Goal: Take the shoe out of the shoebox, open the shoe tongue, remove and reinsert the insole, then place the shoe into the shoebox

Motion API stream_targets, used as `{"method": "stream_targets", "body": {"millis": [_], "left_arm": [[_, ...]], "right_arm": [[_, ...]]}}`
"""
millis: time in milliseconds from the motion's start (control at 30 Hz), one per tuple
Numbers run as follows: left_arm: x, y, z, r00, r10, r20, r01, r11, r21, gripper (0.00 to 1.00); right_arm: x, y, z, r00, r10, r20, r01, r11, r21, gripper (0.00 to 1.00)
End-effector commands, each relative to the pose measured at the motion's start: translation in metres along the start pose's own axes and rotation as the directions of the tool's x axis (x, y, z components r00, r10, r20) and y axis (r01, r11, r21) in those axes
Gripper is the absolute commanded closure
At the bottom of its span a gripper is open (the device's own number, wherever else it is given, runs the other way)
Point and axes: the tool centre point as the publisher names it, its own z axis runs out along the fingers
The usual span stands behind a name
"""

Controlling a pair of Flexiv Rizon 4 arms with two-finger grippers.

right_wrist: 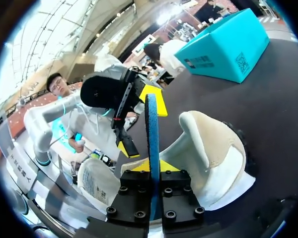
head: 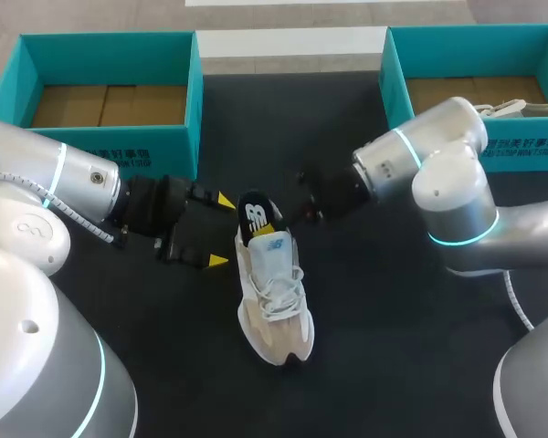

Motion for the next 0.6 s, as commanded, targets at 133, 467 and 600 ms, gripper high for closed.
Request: {"method": "stream_targets", "body": {"millis": [133,467,600], "left_arm": [[0.001,-0.001,-0.001,1.0,0.0,-0.001,0.0,1.0,-0.004,0.0],[0.001,-0.001,-0.001,1.0,0.0,-0.001,0.0,1.0,-0.004,0.0],[0.001,-0.001,-0.001,1.0,0.0,-0.001,0.0,1.0,-0.004,0.0]], "right_arm": [[0.007,-0.015,0.008,0.998,0.058,-0.007,-0.057,0.998,0.018,1.0],[0.01,-0.013,0.005,0.998,0.065,0.016,-0.066,0.998,0.024,0.93],[0.007,-0.005,-0.002,0.999,0.041,0.034,-0.042,0.999,0.02,0.87]]}}
